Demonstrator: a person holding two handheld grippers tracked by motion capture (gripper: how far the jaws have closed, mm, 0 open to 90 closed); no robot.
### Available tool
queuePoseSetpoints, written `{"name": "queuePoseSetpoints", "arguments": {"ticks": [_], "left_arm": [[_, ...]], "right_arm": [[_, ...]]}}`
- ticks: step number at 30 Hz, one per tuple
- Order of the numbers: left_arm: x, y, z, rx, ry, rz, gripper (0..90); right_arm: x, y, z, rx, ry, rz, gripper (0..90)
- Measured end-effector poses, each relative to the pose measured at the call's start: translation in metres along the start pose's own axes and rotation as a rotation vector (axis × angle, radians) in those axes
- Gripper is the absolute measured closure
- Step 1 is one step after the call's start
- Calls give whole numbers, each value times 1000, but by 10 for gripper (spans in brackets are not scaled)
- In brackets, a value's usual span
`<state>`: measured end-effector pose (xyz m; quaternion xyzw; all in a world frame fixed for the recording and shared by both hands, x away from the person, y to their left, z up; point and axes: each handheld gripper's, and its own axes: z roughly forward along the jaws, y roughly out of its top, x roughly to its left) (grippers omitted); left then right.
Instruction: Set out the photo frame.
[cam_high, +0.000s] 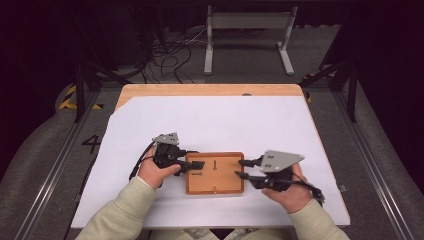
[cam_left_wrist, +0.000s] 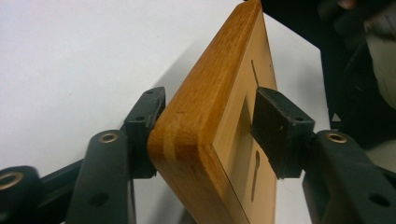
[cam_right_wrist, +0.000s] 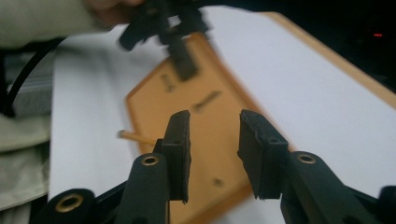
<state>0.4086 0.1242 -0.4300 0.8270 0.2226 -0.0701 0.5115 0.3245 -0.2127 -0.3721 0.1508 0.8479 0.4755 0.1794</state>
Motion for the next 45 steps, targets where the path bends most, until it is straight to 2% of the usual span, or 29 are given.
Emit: {"name": "queuePoseSetpoints", "arguments": {"ticks": [3, 8, 12, 14, 18, 21, 22, 29, 34, 39, 45], "left_arm": [[-7, 1, -2, -1, 13, 37, 483], [-22, 1, -8, 11, 30, 124, 504], [-34, 0, -14, 31, 26, 197, 545], [-40, -2, -16, 36, 21, 224, 567], [-56, -6, -21, 54, 13, 311, 619], [-65, -8, -22, 71, 10, 362, 642], [-65, -8, -22, 71, 10, 362, 652], [-72, -14, -24, 68, -75, 350, 651], [-75, -19, -19, 118, -136, 356, 612], [-79, -21, -17, 148, -161, 375, 561], [-82, -25, -14, 175, -179, 376, 467]], "right_arm": [[-17, -8, -18, -17, -73, 56, 661], [-36, -26, -27, 5, -132, 127, 667], [-45, -40, -24, 38, -133, 168, 668], [-46, -43, -22, 48, -129, 174, 667], [-47, -46, -16, 65, -113, 181, 662], [-47, -48, -13, 76, -101, 187, 656], [-47, -48, -13, 76, -101, 187, 656], [-49, -58, -7, 93, -63, 212, 638], [-47, -64, -6, 110, -46, 224, 628], [-45, -67, -4, 119, -33, 229, 621], [-43, -66, -2, 120, -24, 222, 613]]}}
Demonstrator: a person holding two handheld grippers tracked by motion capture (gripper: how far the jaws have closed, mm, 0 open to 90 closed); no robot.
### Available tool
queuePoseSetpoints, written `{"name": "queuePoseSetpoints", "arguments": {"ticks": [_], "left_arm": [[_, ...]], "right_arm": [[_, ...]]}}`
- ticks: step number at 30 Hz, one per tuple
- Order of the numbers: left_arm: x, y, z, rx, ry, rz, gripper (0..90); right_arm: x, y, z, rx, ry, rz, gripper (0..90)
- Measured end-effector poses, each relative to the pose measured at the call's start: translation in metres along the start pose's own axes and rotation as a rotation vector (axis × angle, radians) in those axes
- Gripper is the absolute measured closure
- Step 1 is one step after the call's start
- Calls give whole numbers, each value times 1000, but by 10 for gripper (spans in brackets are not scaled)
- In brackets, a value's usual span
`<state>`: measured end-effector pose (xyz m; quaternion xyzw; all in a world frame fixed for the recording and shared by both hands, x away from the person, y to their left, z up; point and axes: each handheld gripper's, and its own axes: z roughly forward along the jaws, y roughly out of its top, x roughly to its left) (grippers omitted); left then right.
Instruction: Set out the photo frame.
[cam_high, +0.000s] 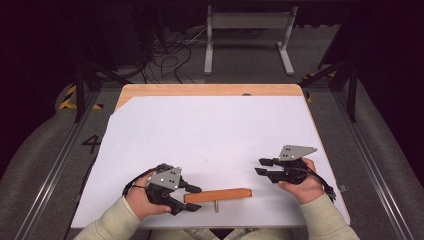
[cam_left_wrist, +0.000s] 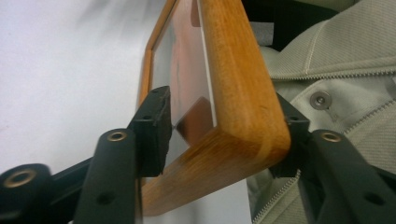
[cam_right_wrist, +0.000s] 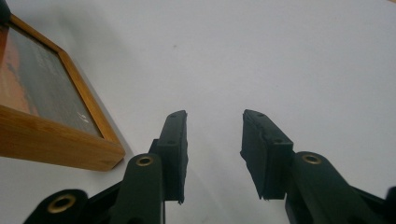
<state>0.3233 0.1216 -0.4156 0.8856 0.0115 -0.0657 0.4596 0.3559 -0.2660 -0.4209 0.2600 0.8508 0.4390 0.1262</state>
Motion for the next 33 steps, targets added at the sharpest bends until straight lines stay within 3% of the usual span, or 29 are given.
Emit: {"name": "queuePoseSetpoints", "arguments": {"ticks": [8, 14, 21, 27, 33], "left_arm": [[0, -1, -1, 5, -10, -1, 411], [-1, -11, -3, 26, -19, -22, 376], [-3, -21, -19, -11, 3, -49, 350], [0, -28, -39, -75, 51, -80, 346], [0, -27, -50, -91, 35, -61, 432]], "right_arm": [[1, 0, 1, 0, 1, -1, 599], [1, 0, 1, 1, 4, -1, 582], [8, -3, 4, 28, 30, -14, 584], [19, -8, 4, 86, 76, -42, 685], [31, -12, 4, 163, 132, -67, 785]]}}
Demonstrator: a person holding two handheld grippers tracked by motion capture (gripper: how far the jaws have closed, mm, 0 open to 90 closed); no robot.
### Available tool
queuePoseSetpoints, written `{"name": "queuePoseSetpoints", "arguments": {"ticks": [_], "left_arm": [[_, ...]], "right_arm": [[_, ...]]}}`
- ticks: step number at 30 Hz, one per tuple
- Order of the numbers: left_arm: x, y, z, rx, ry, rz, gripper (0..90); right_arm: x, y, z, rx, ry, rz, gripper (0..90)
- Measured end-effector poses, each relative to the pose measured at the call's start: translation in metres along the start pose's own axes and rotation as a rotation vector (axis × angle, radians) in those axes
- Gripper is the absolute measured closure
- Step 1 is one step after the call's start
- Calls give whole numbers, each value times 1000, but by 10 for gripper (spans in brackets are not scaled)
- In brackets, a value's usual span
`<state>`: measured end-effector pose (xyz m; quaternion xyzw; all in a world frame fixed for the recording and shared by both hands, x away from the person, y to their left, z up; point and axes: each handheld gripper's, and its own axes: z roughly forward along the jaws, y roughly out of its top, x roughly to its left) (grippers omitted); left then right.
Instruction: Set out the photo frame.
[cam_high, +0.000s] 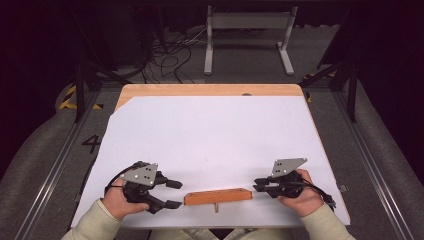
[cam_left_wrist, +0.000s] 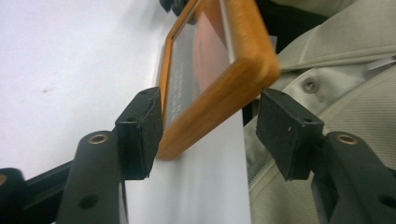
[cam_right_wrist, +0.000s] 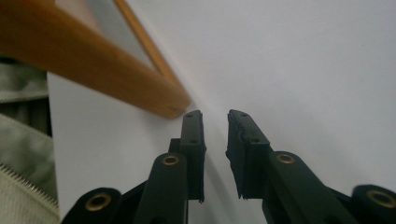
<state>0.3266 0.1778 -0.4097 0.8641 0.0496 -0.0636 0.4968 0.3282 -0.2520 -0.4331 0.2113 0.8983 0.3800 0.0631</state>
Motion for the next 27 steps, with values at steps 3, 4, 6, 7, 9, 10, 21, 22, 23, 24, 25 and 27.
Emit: {"name": "queuePoseSetpoints", "arguments": {"ticks": [3, 4, 6, 7, 9, 10, 21, 22, 23, 24, 25, 27], "left_arm": [[5, -2, -8, -34, 15, -25, 451], [6, -3, -10, -42, 23, -29, 460], [10, -4, -12, -62, 50, -50, 474], [13, -4, -12, -64, 84, -60, 477], [16, -4, -11, -60, 133, -70, 501], [17, -5, -10, -58, 162, -80, 509], [30, -8, 0, -50, 276, -151, 559], [30, -8, 0, -50, 276, -151, 560], [30, -8, 1, -46, 278, -148, 560], [30, -8, 1, -48, 276, -148, 560], [30, -8, 1, -50, 275, -148, 560], [30, -8, 1, -47, 276, -148, 560]], "right_arm": [[7, -2, 5, 48, 45, -19, 831], [9, -2, 7, 59, 62, -26, 840], [13, -2, 10, 79, 85, -33, 848], [14, -2, 11, 86, 98, -36, 855], [17, -1, 15, 95, 118, -39, 860], [19, -1, 17, 95, 126, -44, 862], [23, 5, 34, 67, 163, -10, 900], [23, 5, 34, 67, 163, -10, 900], [23, 5, 34, 64, 164, 1, 900], [21, 5, 35, 57, 157, 17, 900], [20, 5, 35, 52, 148, 29, 900], [18, 6, 37, 45, 131, 50, 900]]}}
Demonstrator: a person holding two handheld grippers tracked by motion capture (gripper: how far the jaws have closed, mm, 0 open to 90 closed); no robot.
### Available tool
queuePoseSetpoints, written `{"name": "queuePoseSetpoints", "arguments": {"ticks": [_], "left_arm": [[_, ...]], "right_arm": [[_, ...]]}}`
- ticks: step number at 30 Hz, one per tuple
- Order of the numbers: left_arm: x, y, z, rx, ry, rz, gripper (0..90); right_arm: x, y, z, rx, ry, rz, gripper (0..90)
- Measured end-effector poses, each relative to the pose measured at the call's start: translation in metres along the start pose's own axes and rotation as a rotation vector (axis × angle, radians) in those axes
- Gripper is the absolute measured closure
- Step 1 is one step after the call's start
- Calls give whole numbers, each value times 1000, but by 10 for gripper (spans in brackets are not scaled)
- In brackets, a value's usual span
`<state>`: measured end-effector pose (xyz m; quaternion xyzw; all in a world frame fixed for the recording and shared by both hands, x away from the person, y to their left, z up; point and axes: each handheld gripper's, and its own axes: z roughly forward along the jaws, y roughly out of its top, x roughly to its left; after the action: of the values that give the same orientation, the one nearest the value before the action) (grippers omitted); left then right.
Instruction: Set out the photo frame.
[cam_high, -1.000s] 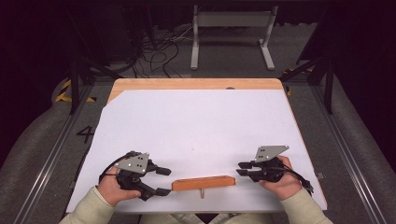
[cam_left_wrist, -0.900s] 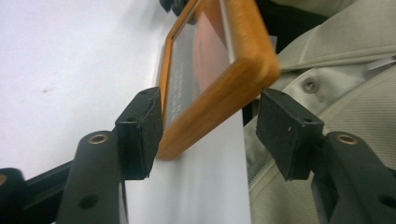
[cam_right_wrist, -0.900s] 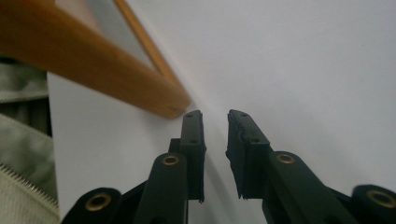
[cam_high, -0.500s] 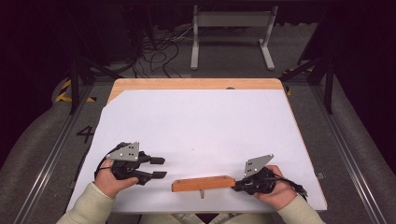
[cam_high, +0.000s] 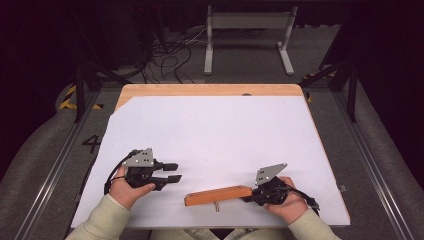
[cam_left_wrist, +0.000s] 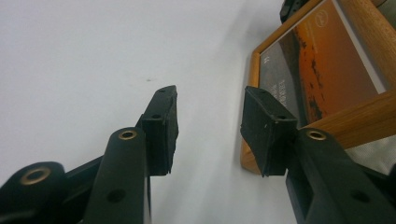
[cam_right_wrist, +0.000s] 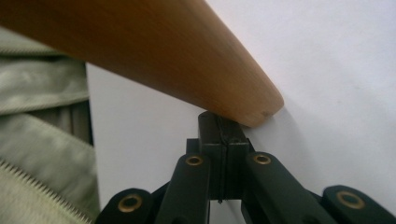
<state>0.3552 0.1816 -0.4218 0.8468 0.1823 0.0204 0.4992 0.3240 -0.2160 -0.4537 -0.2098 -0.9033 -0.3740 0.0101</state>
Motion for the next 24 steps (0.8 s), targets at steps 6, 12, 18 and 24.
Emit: {"name": "queuePoseSetpoints", "arguments": {"ticks": [6, 12, 18, 24], "left_arm": [[0, 0, 0, 4, -2, -1, 560], [0, -1, 3, 7, -1, -1, 560], [1, -3, 7, 22, 10, -14, 570], [2, -4, 9, 36, 14, -21, 585]], "right_arm": [[-15, 7, 6, -35, -9, 68, 900], [-28, 16, 10, -59, -28, 102, 900], [-37, 25, 11, -71, -60, 119, 900], [-46, 36, 18, -71, -76, 128, 900]]}}
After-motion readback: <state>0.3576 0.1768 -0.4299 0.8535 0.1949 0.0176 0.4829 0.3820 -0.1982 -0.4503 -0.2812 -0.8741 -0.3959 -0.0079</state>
